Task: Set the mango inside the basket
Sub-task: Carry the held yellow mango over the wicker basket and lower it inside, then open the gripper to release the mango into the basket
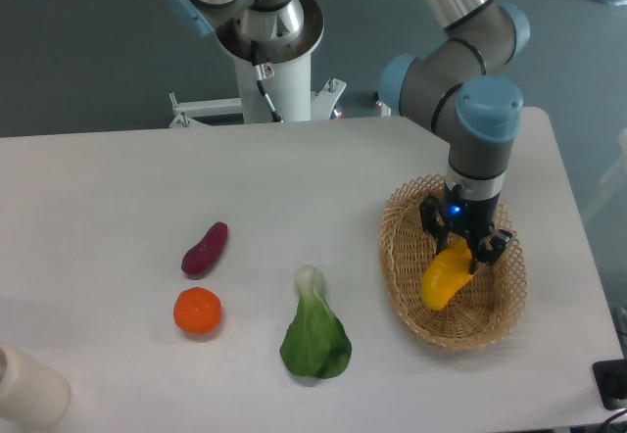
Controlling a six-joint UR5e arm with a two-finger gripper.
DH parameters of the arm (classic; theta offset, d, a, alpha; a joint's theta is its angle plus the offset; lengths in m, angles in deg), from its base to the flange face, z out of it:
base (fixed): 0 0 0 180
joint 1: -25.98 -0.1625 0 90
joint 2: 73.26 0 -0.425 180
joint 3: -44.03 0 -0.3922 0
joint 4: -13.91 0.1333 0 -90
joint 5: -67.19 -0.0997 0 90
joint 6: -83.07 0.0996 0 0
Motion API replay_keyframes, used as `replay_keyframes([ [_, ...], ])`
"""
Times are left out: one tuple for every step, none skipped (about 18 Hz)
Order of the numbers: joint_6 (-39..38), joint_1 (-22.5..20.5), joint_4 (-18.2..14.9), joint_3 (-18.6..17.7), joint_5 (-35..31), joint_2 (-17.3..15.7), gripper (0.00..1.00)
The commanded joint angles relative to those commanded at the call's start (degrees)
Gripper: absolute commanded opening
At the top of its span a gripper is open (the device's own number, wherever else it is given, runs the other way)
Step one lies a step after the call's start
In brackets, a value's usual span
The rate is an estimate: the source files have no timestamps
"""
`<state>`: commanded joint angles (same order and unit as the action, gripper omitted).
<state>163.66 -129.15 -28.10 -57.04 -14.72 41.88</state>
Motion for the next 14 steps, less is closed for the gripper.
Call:
replay_keyframes([
  [0.0, 0.0, 0.0, -0.4, -0.1, 0.0, 0.6],
  [0.2, -0.1, 0.1, -1.1, -0.4, -0.1, 0.6],
  [0.2, -0.1, 0.1, -1.1, -1.2, -0.1, 0.6],
  [0.2, 0.0, 0.1, -1.1, -2.4, 0.0, 0.61],
  [0.2, 0.1, 0.1, -1.1, -2.9, 0.1, 0.63],
  [0.2, 0.1, 0.1, -1.1, -2.9, 0.2, 0.65],
  [0.3, 0.1, 0.2, -1.1, -2.9, 0.1, 0.72],
  [0.3, 0.0, 0.3, -0.7, -2.9, 0.1, 0.84],
  [0.2, 0.1, 0.4, -0.4, -2.9, 0.1, 0.94],
  [0.2, 0.0, 0.4, 0.0, -2.9, 0.0, 0.98],
  [0.3, 0.0, 0.4, 0.1, -2.8, -0.2, 1.0],
  [0.3, -0.1, 0.4, 0.2, -2.8, -0.3, 1.0],
  [0.3, -0.1, 0.4, 0.3, -2.7, -0.6, 1.0],
  [0.2, -0.1, 0.3, 0.3, -2.7, -0.8, 1.0],
])
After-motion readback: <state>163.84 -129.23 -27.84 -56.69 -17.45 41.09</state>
